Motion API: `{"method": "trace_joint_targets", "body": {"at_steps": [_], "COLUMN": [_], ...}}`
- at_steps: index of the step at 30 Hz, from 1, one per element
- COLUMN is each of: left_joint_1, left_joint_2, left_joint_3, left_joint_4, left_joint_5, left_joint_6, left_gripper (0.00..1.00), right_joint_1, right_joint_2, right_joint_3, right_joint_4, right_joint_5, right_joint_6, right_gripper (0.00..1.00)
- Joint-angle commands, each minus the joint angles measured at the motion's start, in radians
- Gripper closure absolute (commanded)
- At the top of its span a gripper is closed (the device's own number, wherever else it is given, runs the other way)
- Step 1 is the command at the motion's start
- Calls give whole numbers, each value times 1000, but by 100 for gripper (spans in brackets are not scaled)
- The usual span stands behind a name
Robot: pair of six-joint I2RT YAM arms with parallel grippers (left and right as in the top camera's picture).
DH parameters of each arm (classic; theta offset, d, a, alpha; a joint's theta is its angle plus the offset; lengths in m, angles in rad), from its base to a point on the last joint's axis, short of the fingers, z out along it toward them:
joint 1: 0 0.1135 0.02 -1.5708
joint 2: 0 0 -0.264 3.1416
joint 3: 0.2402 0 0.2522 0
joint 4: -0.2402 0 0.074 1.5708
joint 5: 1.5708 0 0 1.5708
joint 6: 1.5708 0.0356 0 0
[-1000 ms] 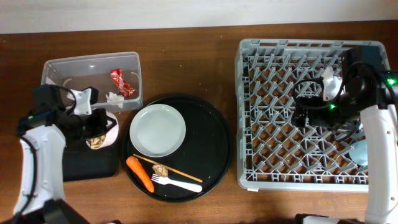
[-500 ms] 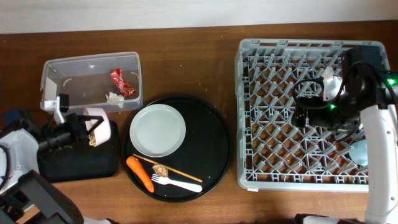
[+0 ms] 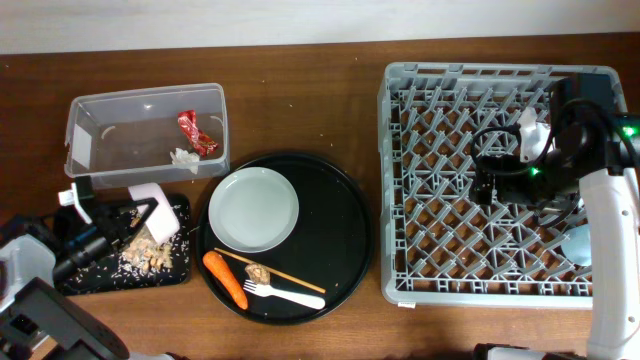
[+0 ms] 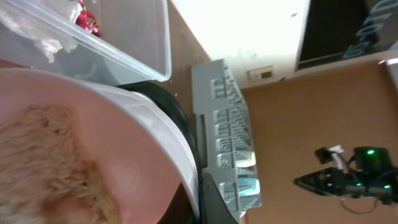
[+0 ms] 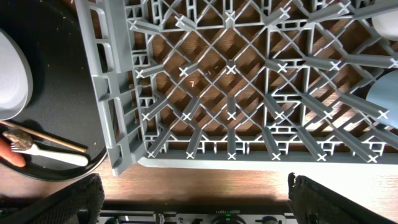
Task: Sort waste into correct bins and load items into the dishwasher rack
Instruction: 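Tip the pink bowl with the left gripper to empty it onto the tray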
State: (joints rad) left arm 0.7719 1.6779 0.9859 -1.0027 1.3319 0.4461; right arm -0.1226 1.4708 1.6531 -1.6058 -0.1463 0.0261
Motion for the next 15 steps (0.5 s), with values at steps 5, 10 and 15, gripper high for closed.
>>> {"method": "trace_joint_targets", "body": {"at_steps": [5,10,15], "left_joint_1": [19,19,19], "left_joint_2": [9,9,9], "left_joint_3": [-6,-6,-6], "left_joint_4": [-10,-17,-35], "left_joint_5": [115,127,151], "left_joint_6": [23,-13,-233], "left_gripper": [100,100,100], "right_joint_1": [-3,-3,-3], "right_joint_2": [-5,-5,-5], "right_joint_3": [2,2,2], "right_joint_4": [-3,-3,-3], "right_joint_5": [21,21,21], "right_joint_6": [5,5,5], "right_gripper": [1,2,2]}}
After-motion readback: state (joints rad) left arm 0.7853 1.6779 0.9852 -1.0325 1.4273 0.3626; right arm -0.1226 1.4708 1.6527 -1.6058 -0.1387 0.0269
